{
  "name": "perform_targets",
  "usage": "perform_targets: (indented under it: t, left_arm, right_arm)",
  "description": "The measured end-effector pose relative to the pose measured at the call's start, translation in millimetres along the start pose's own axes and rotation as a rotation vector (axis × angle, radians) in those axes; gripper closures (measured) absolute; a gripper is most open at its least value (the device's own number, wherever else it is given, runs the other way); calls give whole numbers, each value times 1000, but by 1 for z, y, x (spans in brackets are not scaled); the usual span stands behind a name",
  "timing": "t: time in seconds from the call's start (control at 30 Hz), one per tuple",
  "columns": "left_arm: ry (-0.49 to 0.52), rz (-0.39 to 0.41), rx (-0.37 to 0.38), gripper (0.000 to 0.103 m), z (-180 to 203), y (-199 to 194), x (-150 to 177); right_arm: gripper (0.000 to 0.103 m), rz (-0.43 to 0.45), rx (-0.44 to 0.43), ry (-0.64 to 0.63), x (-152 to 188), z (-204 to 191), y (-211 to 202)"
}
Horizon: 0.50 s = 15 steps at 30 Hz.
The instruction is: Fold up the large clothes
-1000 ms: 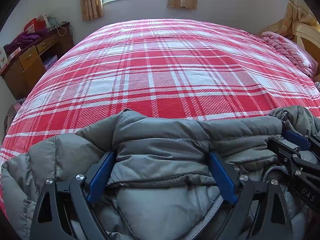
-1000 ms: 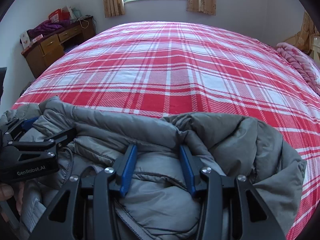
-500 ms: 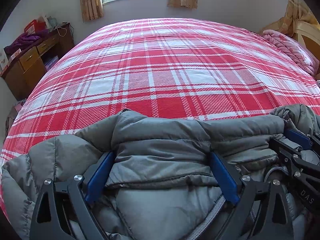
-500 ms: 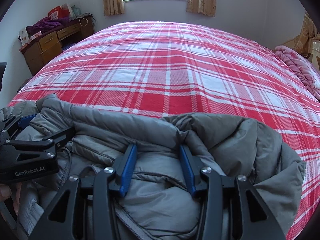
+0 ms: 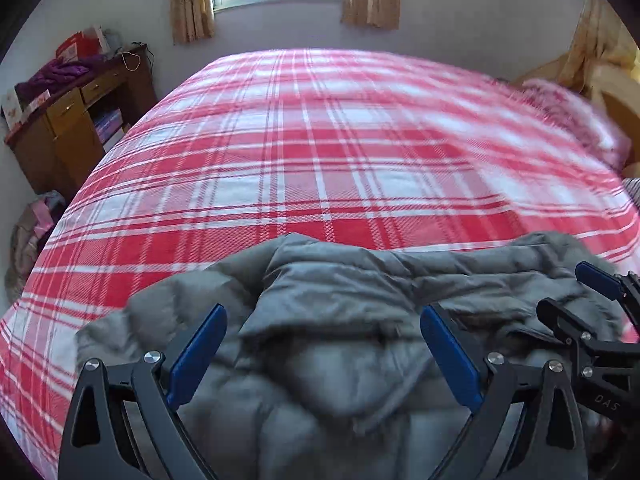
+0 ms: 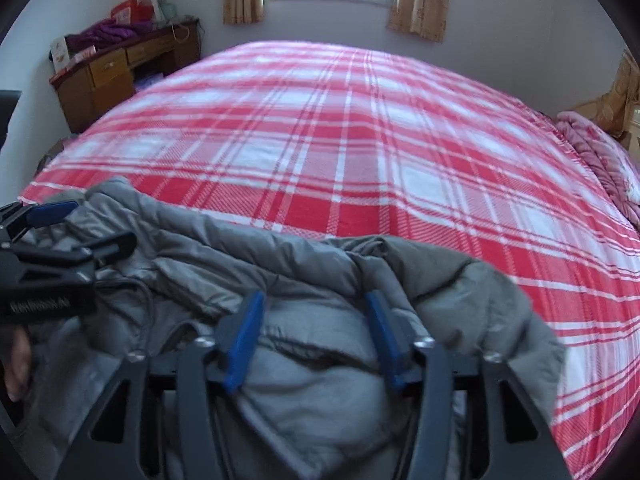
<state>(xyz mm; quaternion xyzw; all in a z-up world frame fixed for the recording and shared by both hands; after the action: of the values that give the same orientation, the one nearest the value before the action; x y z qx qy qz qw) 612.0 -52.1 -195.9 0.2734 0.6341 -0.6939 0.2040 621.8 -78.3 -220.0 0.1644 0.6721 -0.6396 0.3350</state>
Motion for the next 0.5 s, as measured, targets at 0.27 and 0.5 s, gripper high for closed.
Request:
perform_targets:
  t: [0.27,0.5]
  left_arm:
    - [50,3,-22,5,-17,-80,104]
    - [42,-14,-16,5,-24,-131,179]
  right_arm:
    - [18,42,-34,41,63,13,-77]
    - [18,-3,-35,122,132,32,-115]
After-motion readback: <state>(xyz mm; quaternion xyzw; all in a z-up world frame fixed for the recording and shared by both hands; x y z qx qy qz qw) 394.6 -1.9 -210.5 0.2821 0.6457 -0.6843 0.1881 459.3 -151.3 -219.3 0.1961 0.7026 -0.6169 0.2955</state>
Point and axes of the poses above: each gripper's, at about its wrist camera, not at the fingertips, and y roughly the way its jaws point, z to its right, x to its underside, the point moved 6 cm from there along y, roughly the way its jaws point
